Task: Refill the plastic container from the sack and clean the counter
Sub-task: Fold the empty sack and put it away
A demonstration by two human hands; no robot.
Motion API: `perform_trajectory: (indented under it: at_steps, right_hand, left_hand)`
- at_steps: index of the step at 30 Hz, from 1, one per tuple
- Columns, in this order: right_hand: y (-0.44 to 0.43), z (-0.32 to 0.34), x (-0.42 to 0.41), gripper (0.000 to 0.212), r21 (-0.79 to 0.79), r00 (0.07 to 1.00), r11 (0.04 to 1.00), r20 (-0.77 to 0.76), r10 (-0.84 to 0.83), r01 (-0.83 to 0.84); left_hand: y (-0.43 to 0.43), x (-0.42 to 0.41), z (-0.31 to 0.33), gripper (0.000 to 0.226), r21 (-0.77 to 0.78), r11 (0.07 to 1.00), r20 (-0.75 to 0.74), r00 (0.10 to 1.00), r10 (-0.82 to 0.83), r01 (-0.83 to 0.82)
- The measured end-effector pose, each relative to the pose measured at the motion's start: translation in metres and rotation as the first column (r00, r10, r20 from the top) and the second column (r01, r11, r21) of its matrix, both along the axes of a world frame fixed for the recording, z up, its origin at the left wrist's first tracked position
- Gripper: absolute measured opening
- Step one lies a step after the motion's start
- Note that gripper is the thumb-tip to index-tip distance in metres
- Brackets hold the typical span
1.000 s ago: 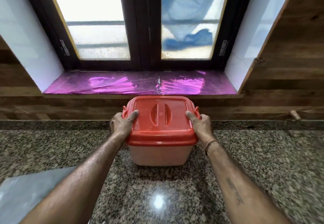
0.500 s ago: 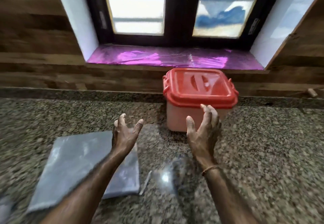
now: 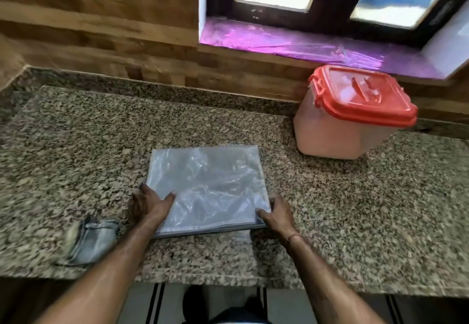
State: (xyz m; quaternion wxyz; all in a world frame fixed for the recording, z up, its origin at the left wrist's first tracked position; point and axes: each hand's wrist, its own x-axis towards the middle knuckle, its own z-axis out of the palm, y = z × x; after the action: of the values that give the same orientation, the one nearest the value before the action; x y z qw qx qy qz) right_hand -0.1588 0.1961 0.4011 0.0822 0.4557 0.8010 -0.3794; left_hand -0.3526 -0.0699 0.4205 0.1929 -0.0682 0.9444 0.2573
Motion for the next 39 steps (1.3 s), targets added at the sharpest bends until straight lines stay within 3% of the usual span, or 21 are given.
perform_trajectory:
  at_steps: [3, 4, 6, 10, 14, 18, 21, 23, 26, 30, 34, 39]
  right_hand:
    - [-0.004, 0.016, -0.005, 0.034, -0.221, 0.977, 0.961, -0.093, -0.191, 0.167]
    - [-0.006, 0.024, -0.009, 0.031, -0.338, 0.953, 0.913, -0.117, -0.28, 0.227]
    - [-0.002, 0.038, -0.014, 0.05, -0.549, 0.876, 0.775, -0.148, -0.46, 0.314]
    - [-0.017, 0.053, -0.021, 0.018, -0.765, 0.675, 0.562, -0.235, -0.699, 0.315]
    - [-0.052, 0.037, -0.038, 0.025, -0.81, 0.687, 0.467, -0.113, -0.718, 0.355]
    - [-0.069, 0.011, -0.065, 0.011, -0.681, 0.741, 0.566, -0.05, -0.67, 0.466]
    - [-0.065, 0.001, -0.069, 0.01, -0.542, 0.79, 0.681, -0.05, -0.611, 0.492]
    - [-0.058, -0.004, -0.065, 0.022, -0.451, 0.84, 0.765, -0.057, -0.539, 0.46]
    - [-0.046, -0.01, -0.055, 0.032, -0.391, 0.908, 0.844, -0.045, -0.417, 0.368]
    - [-0.03, -0.008, -0.041, 0.031, -0.257, 0.951, 0.924, -0.053, -0.306, 0.283]
    - [-0.021, 0.006, -0.027, 0.014, -0.215, 0.934, 0.918, -0.061, -0.353, 0.333]
    - [-0.017, 0.01, -0.027, 0.014, -0.439, 0.869, 0.794, -0.054, -0.491, 0.421]
  left_hand:
    - [-0.009, -0.001, -0.004, 0.098, 0.041, 0.999, 0.001, 1.0, -0.009, 0.009]
    - [-0.011, -0.001, -0.002, 0.097, 0.061, 0.998, 0.01, 1.0, -0.006, 0.006]
    - [-0.014, -0.003, -0.006, 0.098, 0.106, 0.994, 0.046, 0.999, -0.004, -0.001]
    - [-0.011, 0.003, -0.005, 0.103, 0.228, 0.973, 0.101, 0.995, 0.01, -0.032]
    - [0.002, 0.025, -0.002, 0.1, 0.313, 0.948, 0.179, 0.984, -0.006, -0.051]
    - [0.008, 0.038, 0.002, 0.114, 0.321, 0.944, 0.208, 0.978, 0.011, -0.079]
    - [0.005, 0.024, 0.007, 0.124, 0.076, 0.99, -0.018, 0.993, -0.117, 0.118]
    - [0.004, 0.003, 0.008, 0.115, -0.037, 0.967, -0.093, 0.963, -0.254, 0.252]
    - [0.009, -0.026, 0.015, 0.094, -0.098, 0.913, -0.051, 0.914, -0.402, 0.396]
    - [0.019, -0.047, 0.009, 0.053, -0.037, 0.911, -0.077, 0.907, -0.413, 0.411]
    - [0.03, -0.047, 0.002, 0.028, 0.072, 0.948, -0.027, 0.95, -0.31, 0.312]
    - [0.036, -0.044, -0.011, 0.032, 0.141, 0.975, 0.114, 0.976, -0.187, 0.17]
